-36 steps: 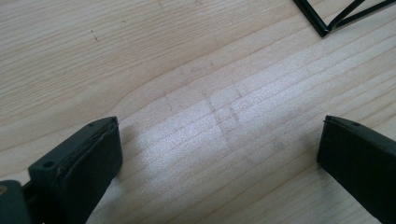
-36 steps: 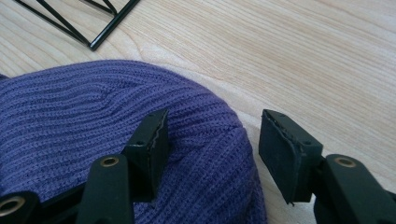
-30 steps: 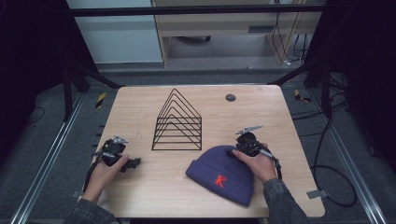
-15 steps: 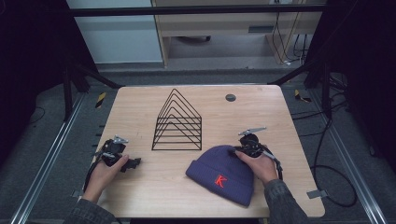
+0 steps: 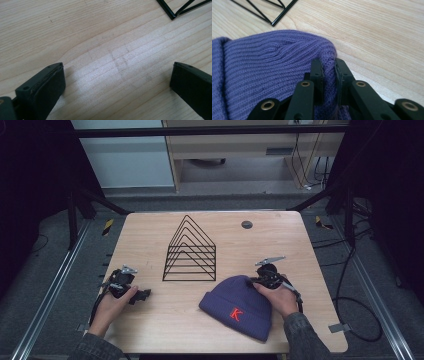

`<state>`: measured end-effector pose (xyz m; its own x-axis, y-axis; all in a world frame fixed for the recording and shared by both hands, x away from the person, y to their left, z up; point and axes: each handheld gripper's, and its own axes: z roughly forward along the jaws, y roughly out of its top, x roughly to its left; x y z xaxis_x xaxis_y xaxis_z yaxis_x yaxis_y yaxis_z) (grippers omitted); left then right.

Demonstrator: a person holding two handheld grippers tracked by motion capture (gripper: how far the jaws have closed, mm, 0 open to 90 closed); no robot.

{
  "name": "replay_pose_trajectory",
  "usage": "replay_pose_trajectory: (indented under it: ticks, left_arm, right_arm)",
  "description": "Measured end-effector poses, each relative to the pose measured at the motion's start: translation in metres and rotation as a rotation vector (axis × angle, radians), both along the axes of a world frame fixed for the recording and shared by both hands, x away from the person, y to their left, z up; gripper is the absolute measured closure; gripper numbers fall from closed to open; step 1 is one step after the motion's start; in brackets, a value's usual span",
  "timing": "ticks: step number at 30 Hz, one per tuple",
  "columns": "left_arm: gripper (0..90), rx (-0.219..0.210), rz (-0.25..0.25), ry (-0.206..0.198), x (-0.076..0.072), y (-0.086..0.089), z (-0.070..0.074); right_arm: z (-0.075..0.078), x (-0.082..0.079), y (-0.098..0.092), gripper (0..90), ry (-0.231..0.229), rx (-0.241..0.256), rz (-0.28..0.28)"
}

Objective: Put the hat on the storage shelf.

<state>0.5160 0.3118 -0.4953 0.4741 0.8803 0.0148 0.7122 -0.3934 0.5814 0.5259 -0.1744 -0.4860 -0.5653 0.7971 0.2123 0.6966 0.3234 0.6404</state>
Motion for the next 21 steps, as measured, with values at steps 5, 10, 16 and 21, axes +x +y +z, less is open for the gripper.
replay_pose_trajectory:
  ticks: [5,10,16,21]
  left_arm:
    - [0.0,0.000,-0.001,-0.001,0.000,0.000,0.000]
    - [0.0,0.000,-0.003,-0.001,0.000,0.000,0.000]
    - [0.4,0.007,-0.020,0.005,0.000,0.000,0.002]
    - [3.7,0.008,-0.031,-0.014,-0.001,-0.002,0.006]
  right_arm:
    - [0.013,-0.006,0.001,80.0,-0.049,-0.026,0.014]
    - [0.034,-0.016,0.001,80.1,-0.125,-0.033,0.036]
    - [0.063,-0.036,0.000,80.0,-0.214,0.009,0.068]
    - [0.079,-0.049,0.002,80.1,-0.259,0.031,0.099]
